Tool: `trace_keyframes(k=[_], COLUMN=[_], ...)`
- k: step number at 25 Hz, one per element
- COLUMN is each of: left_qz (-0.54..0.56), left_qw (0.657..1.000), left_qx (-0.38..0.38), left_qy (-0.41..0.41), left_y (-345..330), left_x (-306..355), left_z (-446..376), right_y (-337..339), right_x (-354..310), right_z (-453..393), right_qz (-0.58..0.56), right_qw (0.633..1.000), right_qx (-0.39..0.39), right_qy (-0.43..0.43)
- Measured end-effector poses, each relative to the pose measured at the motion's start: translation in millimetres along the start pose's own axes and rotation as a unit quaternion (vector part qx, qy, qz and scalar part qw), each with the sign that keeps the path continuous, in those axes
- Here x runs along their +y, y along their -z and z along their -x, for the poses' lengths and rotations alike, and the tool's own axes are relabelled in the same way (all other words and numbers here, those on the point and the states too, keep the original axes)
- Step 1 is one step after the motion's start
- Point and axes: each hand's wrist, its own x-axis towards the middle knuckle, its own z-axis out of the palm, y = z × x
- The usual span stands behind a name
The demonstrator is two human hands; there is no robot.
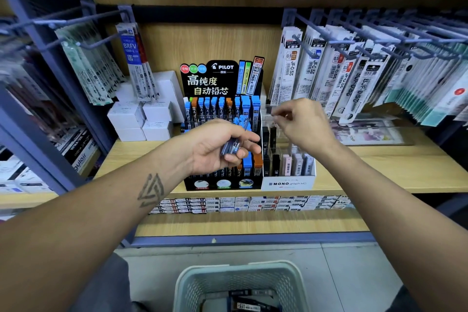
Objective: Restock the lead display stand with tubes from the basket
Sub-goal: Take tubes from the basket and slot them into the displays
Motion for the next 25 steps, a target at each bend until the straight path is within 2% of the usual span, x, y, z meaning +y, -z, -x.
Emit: trace_keyframes(k=[1, 3, 5, 11, 18, 21, 25], left_qz=[0.005, 0.008, 0.004, 0.021, 0.008, 0.004, -0.007], left_qw=[1.000, 1.000, 0.999, 0.999, 1.000, 1.000, 0.996], left_qx=[-0.009, -0.029, -0.050, -0.036, 0.006, 0.008, 0.070], left_qy=[0.001, 0.004, 0.013, 0.001, -0.019, -0.024, -0.057], left_y=[-0.6, -2.5, -4.5, -3.7, -3.0, 1.7, 22.4], left_x=[-0.1, -0.5, -1.6, -3.4, -2.6, -0.5, 0.8], left_z=[1.6, 5.3, 8.4, 7.6, 7.3, 8.7, 10.6], right_y=[2.7, 5.2, 4.5, 9.5, 14.8, 15.2, 9.5], right_x=[-7.2, -23.3, -32.0, -25.3, -19.1, -17.5, -27.6], right_z=[0.8, 6.7, 13.2, 9.6, 8.6, 7.8, 11.6], right_qz=[-0.131, -0.336, -0.403, -0.434, -0.503, -0.502, -0.425], right_qw=[0.990, 0.932, 0.899, 0.886, 0.841, 0.846, 0.887], right_qx=[-0.022, -0.094, -0.139, -0.106, -0.152, -0.135, -0.156], right_qy=[-0.040, -0.102, -0.096, -0.120, -0.128, -0.118, -0.096])
